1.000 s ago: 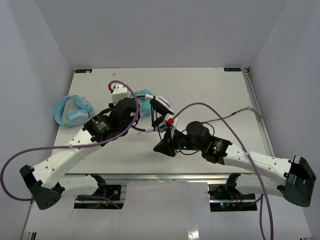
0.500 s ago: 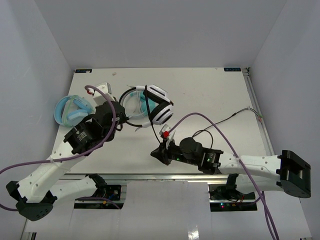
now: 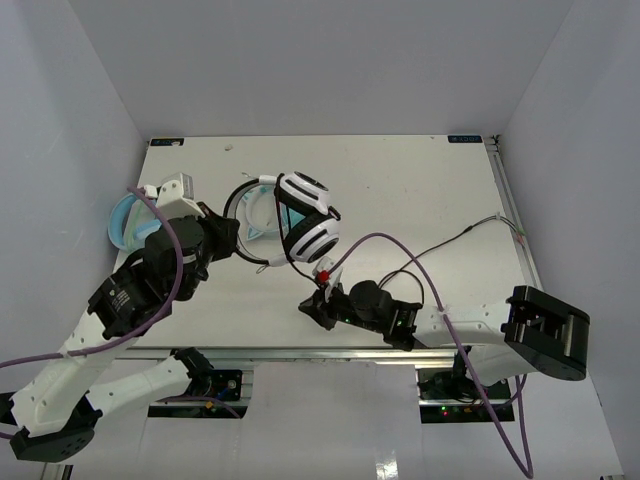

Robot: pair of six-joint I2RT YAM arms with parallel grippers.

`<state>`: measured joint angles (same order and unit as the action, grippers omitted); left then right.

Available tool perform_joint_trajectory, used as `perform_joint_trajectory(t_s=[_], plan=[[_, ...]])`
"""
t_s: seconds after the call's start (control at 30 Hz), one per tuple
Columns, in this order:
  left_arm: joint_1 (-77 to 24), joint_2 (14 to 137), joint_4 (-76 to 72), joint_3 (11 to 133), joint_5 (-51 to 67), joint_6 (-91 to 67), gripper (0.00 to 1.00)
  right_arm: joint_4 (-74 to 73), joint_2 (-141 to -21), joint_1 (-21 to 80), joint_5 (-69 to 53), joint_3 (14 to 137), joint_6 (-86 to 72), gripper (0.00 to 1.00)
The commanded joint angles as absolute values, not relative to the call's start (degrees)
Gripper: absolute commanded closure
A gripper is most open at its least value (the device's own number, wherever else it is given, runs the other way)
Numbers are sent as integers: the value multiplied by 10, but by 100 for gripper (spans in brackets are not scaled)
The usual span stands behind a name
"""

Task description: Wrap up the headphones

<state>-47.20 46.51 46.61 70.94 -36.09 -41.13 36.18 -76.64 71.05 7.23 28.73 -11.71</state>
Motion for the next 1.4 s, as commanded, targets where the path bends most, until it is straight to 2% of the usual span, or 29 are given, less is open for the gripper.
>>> perform_joint_trajectory(t_s=[0.0,0.27,0.43,0.57,0.73,0.9,1.0,1.1,1.2,1.37], plan=[[-469,432,441,745,-307,-397,100,467,-790,663,22,272,-113,83],[-469,405,461,777,-163,-355,100,471,-796,598,-29,259,-121,85],[-469,411,482,795,-138,-322,100,470,-784,557,-66,249,-121,91],[-469,433,493,815,-65,-280,100,439,-760,526,-92,248,-109,92],[-469,472,512,833,-6,-226,100,376,-737,483,-175,266,-85,92],[-469,481,501,813,90,-162,100,359,-730,429,-348,273,-75,92],[-468,485,506,795,102,-125,100,356,-747,408,-487,288,-70,92],[-469,490,517,779,66,-105,100,345,-752,403,-571,298,-51,92],[-469,497,521,776,41,-103,100,322,-740,403,-598,291,-23,92],[-469,495,519,783,68,-102,100,333,-690,402,-648,264,-3,92]])
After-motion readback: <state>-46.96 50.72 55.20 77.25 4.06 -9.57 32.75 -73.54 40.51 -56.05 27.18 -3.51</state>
